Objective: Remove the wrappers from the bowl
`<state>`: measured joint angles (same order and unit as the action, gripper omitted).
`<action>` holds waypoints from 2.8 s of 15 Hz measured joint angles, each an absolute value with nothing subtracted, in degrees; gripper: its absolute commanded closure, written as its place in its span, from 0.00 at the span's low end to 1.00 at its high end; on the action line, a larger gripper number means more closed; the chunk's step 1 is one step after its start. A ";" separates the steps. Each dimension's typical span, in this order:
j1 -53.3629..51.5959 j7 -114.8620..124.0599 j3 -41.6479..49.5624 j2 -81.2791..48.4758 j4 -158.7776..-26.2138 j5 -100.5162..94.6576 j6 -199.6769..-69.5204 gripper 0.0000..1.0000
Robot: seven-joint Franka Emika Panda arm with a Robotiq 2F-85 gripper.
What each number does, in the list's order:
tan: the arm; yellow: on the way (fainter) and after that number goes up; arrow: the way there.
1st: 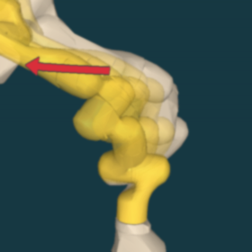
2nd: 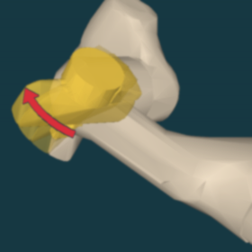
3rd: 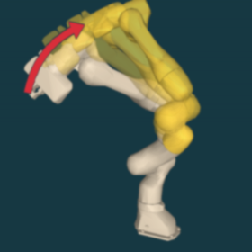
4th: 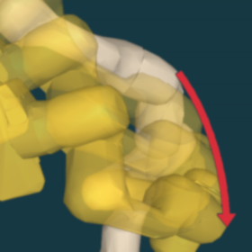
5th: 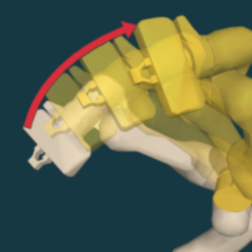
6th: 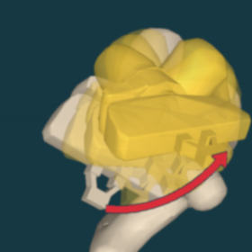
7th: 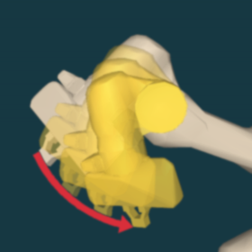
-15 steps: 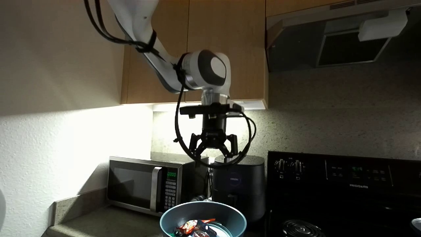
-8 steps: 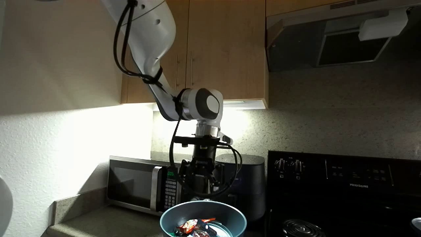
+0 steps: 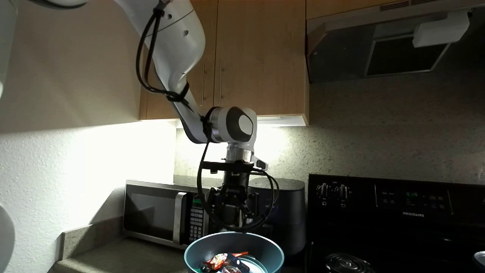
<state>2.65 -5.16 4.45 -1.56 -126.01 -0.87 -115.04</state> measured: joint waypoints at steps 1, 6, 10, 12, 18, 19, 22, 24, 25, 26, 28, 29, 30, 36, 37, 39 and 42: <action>2.65 -5.16 4.24 -2.37 -125.87 -0.87 -115.99 0.00; 1.49 -4.12 2.60 -9.73 -121.98 -3.94 -117.85 0.00; 0.72 -1.76 2.56 -15.73 -118.36 -8.93 -117.85 0.00; 0.71 -1.49 2.89 -18.53 -116.25 -11.25 -117.50 0.00; 0.71 -1.50 3.60 -25.38 -109.37 -13.82 -113.15 0.53; 0.71 -1.50 3.64 -26.08 -108.49 -13.93 -112.55 0.61; 0.70 -1.50 3.72 -27.21 -106.64 -13.95 -111.27 0.80; 0.70 -1.50 3.73 -27.28 -105.90 -13.95 -110.11 0.92; 0.71 -1.48 3.78 -27.28 -105.54 -13.92 -109.18 0.98; 0.71 -1.27 3.86 -27.23 -105.26 -13.92 -108.13 0.99; 0.72 -0.14 4.13 -26.75 -105.19 -13.76 -106.06 1.00; 0.75 0.64 4.29 -26.43 -105.20 -13.60 -105.15 0.74; 0.77 1.44 4.49 -26.03 -105.26 -13.56 -104.64 0.74; 0.79 3.10 4.99 -24.01 -105.91 -13.62 -104.59 0.38; 0.78 2.78 4.89 -24.36 -105.78 -13.62 -104.59 0.31; 0.75 2.36 4.60 -25.38 -105.51 -13.63 -104.59 0.18; 0.69 2.03 4.17 -27.28 -105.00 -13.73 -104.39 0.01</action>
<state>0.69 2.03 4.17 -27.28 -105.00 -13.73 -104.39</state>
